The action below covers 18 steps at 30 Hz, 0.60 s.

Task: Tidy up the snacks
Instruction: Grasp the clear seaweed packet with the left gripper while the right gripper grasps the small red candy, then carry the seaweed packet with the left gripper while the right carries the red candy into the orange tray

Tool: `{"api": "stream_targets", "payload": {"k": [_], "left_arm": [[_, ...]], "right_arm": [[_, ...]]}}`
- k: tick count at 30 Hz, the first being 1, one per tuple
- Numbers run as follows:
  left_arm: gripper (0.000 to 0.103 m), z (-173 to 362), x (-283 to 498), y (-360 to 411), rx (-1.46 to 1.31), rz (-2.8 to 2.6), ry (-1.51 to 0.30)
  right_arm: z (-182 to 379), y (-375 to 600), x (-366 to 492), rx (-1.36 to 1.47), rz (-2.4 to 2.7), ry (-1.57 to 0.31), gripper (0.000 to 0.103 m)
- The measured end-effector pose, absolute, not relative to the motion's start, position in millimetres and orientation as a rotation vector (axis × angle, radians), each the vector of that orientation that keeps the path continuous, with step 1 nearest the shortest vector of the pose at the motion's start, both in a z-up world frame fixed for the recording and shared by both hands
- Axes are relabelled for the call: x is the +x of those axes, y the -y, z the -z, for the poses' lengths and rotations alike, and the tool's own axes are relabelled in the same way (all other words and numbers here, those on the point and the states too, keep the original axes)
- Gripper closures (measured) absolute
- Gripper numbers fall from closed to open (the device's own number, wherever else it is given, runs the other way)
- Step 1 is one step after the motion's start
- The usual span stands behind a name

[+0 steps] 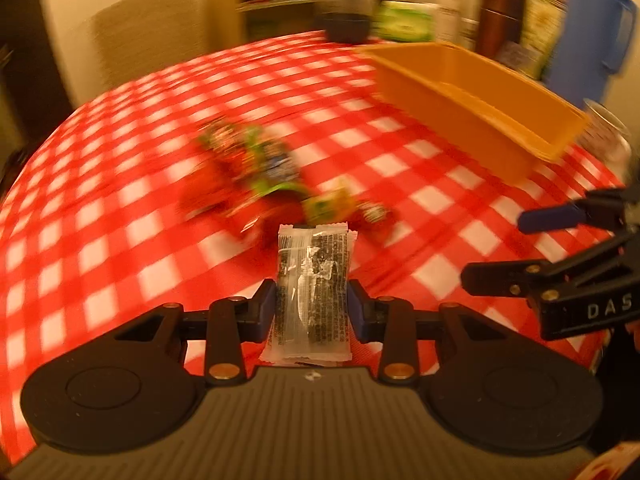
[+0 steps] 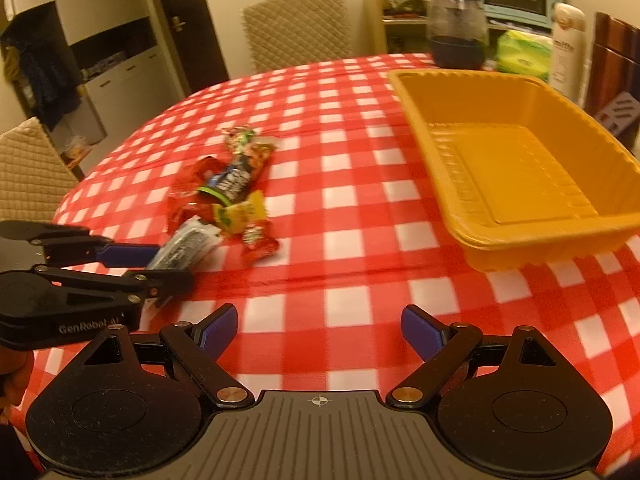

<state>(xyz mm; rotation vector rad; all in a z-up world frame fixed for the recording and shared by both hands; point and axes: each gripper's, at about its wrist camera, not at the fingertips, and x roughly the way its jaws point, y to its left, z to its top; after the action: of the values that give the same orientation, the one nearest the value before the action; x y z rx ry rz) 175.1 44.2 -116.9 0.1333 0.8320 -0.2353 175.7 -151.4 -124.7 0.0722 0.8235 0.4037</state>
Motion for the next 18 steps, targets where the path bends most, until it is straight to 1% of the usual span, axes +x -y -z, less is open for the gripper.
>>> {"api": "stream_targets", "payload": {"k": [1, 5, 8, 10, 14, 18], "left_arm": [[0.069, 117.3, 173.7, -49.6, 0.119, 0.207, -0.836], [0.069, 120.0, 171.4, -66.4, 0.059, 0.158, -0.84], [0.069, 121.4, 172.7, -68.1, 0.055, 0.151, -0.831], [0.068, 123.2, 172.2, -67.3, 0.055, 0.148, -0.831], [0.067, 126.8, 171.1, -62.9, 0.06, 0.152, -0.824], [0.064, 128.9, 172.7, -63.1, 0.055, 0.149, -0.82]], "right_arm": [[124.8, 147.7, 176.9, 0.066, -0.415, -0.821, 0.019], [125.5, 130.2, 185.6, 0.035, -0.45, -0.809, 0.026], [125.3, 117.5, 196.5, 0.014, -0.463, -0.78, 0.035], [125.9, 107.8, 207.4, -0.006, -0.476, -0.759, 0.043], [129.0, 90.8, 228.3, -0.05, -0.489, -0.738, 0.049], [135.5, 79.7, 237.9, -0.093, -0.504, -0.746, 0.065]]}}
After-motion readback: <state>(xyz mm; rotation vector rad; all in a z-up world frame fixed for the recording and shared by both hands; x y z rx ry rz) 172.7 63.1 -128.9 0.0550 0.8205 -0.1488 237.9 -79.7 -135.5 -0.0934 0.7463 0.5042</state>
